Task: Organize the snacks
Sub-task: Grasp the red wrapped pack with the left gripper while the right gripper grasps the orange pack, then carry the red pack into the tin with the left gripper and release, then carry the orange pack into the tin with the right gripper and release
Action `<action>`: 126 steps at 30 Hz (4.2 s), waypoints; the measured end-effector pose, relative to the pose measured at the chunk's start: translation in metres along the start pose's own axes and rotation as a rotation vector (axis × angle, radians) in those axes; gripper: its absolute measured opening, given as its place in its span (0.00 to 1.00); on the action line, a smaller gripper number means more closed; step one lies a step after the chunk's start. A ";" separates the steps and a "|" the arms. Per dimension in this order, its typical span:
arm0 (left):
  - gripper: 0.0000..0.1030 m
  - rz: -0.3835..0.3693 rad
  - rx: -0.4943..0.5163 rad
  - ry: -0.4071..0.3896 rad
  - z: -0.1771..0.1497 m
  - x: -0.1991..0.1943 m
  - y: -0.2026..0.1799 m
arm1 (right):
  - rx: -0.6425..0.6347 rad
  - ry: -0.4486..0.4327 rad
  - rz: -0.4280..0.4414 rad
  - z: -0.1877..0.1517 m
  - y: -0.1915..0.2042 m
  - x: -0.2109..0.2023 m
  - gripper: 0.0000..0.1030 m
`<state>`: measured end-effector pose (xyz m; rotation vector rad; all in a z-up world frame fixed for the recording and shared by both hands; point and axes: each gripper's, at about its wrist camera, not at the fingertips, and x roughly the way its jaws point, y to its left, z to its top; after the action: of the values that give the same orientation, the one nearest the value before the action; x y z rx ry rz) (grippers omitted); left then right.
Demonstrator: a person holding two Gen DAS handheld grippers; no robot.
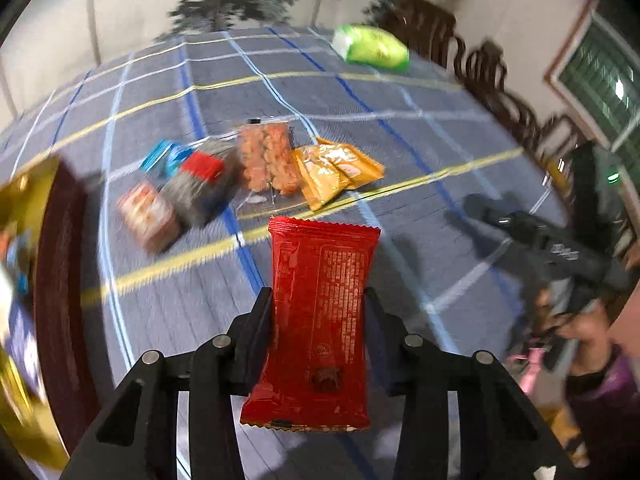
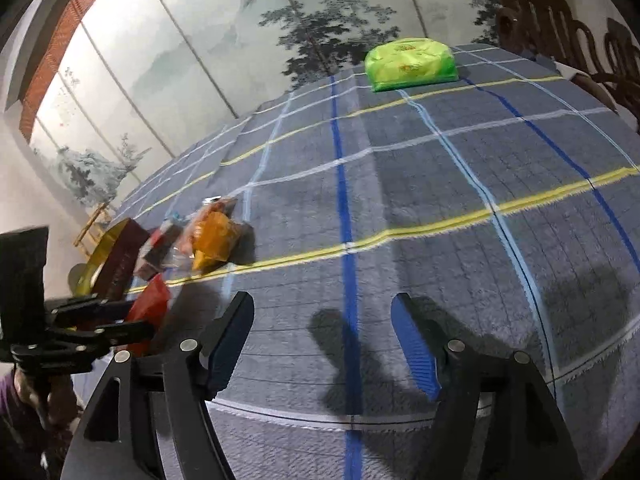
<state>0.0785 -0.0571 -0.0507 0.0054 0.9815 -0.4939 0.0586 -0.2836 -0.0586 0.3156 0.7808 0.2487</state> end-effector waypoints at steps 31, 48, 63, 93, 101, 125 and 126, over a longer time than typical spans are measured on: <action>0.38 0.016 -0.099 -0.135 -0.036 -0.100 -0.007 | -0.644 0.212 0.164 0.040 0.091 0.084 0.39; 0.38 0.068 -0.187 -0.215 -0.064 -0.147 0.028 | -0.331 0.060 0.068 0.002 0.042 0.025 0.39; 0.38 0.221 -0.286 -0.258 -0.026 -0.156 0.132 | -0.337 0.070 0.028 -0.002 0.046 0.034 0.39; 0.37 0.299 -0.363 -0.155 0.038 -0.050 0.200 | -0.336 0.074 0.035 -0.004 0.045 0.034 0.39; 0.39 0.347 -0.314 -0.179 0.036 -0.055 0.182 | -0.335 0.073 0.034 -0.004 0.044 0.035 0.39; 0.62 0.613 -0.167 -0.270 -0.024 -0.120 0.096 | -0.322 0.099 0.096 -0.023 0.081 0.018 0.39; 0.64 0.615 -0.165 -0.273 -0.024 -0.121 0.095 | -0.327 0.097 0.099 -0.024 0.086 0.017 0.39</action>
<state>0.0426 0.0813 0.0113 0.0874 0.7009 0.1505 0.0442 -0.1946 -0.0537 0.0333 0.8069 0.4811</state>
